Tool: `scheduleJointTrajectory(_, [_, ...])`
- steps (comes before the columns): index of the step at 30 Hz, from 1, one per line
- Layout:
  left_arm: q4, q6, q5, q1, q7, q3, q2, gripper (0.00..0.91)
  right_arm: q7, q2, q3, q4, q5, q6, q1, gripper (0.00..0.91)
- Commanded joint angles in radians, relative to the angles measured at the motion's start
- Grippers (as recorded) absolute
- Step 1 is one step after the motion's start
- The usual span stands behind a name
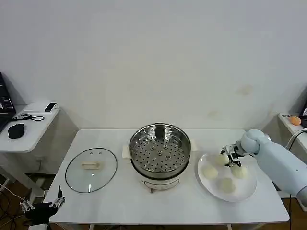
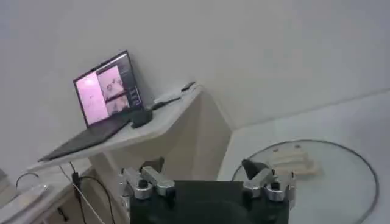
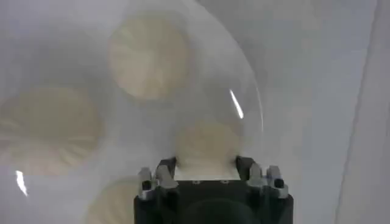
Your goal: Take steamed baozi put them in steamer then cover it.
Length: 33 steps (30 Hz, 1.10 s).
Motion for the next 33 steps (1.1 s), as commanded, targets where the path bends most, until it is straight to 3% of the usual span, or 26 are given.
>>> scheduleJointTrajectory(1, [-0.004, -0.003, 0.000, 0.004, -0.002, 0.003, -0.001, 0.907, 0.002, 0.004, -0.003, -0.004, -0.002, 0.000, 0.003, 0.645])
scheduleJointTrajectory(9, [-0.006, -0.001, -0.001, 0.003, -0.002, 0.004, 0.001, 0.907, -0.011, -0.035, 0.000, 0.039, 0.025, 0.009, 0.026, 0.645])
scheduleJointTrajectory(16, [-0.006, -0.002, -0.003, 0.001, -0.001, 0.007, 0.005, 0.907, -0.050, -0.109, -0.024, 0.117, 0.138, 0.030, 0.130, 0.655])
scheduleJointTrajectory(22, [-0.008, -0.002, -0.003, 0.002, -0.002, 0.013, 0.008, 0.907, -0.070, -0.128, -0.112, 0.123, 0.221, 0.043, 0.316, 0.655])
scheduleJointTrajectory(27, [-0.010, -0.001, -0.008, 0.002, -0.002, 0.013, 0.011, 0.907, -0.076, -0.061, -0.265, 0.096, 0.317, 0.043, 0.539, 0.655])
scheduleJointTrajectory(33, [-0.015, 0.002, -0.012, 0.003, 0.000, 0.014, 0.014, 0.907, -0.067, 0.061, -0.374, 0.089, 0.395, 0.043, 0.672, 0.655])
